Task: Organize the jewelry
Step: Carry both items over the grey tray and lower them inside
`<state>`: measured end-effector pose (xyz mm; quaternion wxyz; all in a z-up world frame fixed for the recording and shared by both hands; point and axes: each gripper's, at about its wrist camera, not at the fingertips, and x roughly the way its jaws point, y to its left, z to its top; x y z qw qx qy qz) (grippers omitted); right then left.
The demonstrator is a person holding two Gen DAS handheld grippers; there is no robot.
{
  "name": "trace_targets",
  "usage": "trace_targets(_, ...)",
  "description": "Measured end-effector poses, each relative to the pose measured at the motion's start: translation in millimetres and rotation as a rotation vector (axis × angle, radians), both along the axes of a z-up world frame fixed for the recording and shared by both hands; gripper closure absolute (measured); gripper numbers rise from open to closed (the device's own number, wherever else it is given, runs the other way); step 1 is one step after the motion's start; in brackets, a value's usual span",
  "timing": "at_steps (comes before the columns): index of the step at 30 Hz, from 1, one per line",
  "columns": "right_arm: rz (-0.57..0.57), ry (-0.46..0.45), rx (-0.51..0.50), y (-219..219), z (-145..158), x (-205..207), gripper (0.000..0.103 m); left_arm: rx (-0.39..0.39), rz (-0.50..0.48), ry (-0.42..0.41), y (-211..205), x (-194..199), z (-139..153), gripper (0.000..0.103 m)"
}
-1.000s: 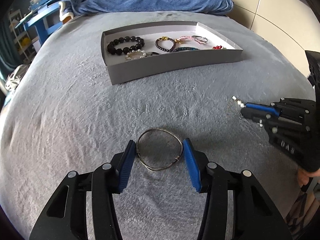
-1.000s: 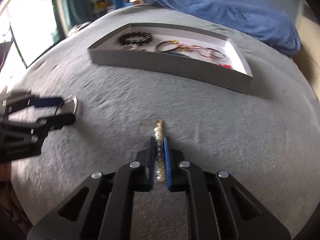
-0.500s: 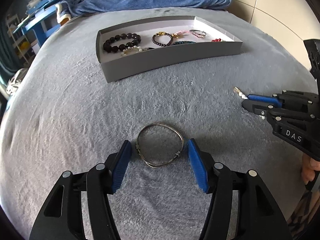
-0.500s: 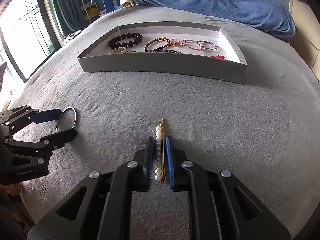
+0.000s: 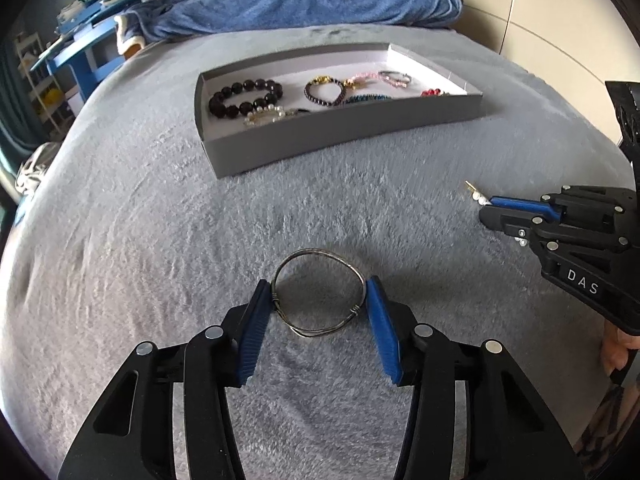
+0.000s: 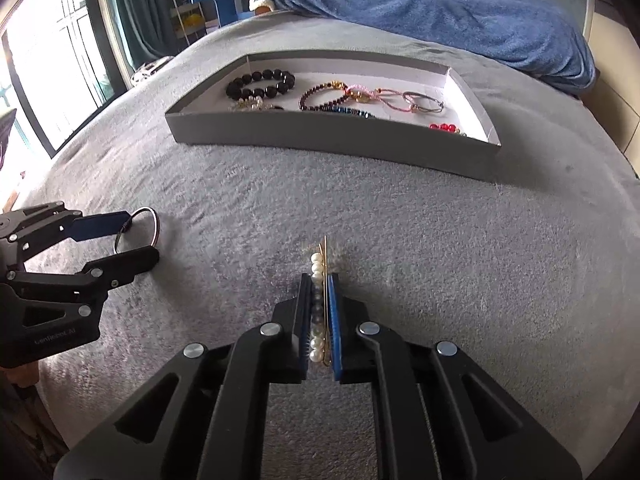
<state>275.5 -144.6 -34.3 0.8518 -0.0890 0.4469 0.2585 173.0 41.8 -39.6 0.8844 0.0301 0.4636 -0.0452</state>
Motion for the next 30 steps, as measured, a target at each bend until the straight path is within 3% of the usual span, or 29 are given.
trace_targets(21,-0.051,-0.018,0.21,-23,38,10,0.095,-0.149,0.014,-0.131,13,2,32,0.053)
trace_targets(30,-0.073,-0.023,0.254,-35,50,26,0.095,-0.144,-0.008,-0.168,12,17,43,0.053)
